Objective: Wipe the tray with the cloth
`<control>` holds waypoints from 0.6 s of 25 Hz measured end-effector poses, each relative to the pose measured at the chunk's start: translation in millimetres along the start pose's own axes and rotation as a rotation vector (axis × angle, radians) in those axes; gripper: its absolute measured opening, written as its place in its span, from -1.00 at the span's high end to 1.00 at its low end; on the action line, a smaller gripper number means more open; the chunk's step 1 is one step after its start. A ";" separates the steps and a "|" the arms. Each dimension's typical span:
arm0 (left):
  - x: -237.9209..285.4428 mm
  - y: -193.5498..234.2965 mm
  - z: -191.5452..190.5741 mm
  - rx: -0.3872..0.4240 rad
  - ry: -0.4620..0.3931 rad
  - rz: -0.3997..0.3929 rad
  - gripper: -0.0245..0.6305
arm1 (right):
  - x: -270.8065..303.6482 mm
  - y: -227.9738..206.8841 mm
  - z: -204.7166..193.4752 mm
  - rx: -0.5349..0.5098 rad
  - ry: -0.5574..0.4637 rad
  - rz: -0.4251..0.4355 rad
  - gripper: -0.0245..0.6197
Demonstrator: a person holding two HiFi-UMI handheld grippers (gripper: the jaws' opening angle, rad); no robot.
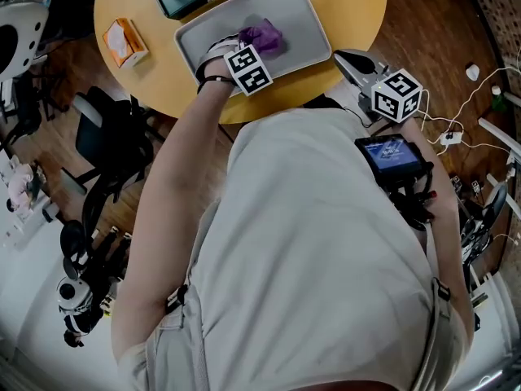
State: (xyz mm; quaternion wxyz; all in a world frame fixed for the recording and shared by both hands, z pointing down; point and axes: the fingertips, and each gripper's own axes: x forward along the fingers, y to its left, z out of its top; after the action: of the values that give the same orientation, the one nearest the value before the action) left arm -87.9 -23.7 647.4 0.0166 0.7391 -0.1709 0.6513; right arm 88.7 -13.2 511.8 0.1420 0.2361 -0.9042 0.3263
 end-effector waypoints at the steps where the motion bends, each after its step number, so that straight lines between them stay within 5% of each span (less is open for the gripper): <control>1: -2.0 -1.2 -13.7 -0.010 0.003 0.002 0.77 | 2.8 2.9 -0.5 -0.003 0.002 0.005 0.92; 10: -18.0 -18.0 -119.3 -0.070 0.029 -0.017 0.76 | 21.0 24.6 -4.1 -0.025 0.013 0.032 0.91; 15: -20.7 -19.4 -145.6 -0.140 0.017 -0.035 0.76 | 22.1 31.7 -7.6 -0.034 0.020 0.028 0.92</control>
State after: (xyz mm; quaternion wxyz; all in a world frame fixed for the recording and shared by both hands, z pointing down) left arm -223.9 35.3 653.2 0.0810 0.7336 -0.2027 0.6436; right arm 54.3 5.8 509.9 0.1504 0.2178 -0.9113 0.3153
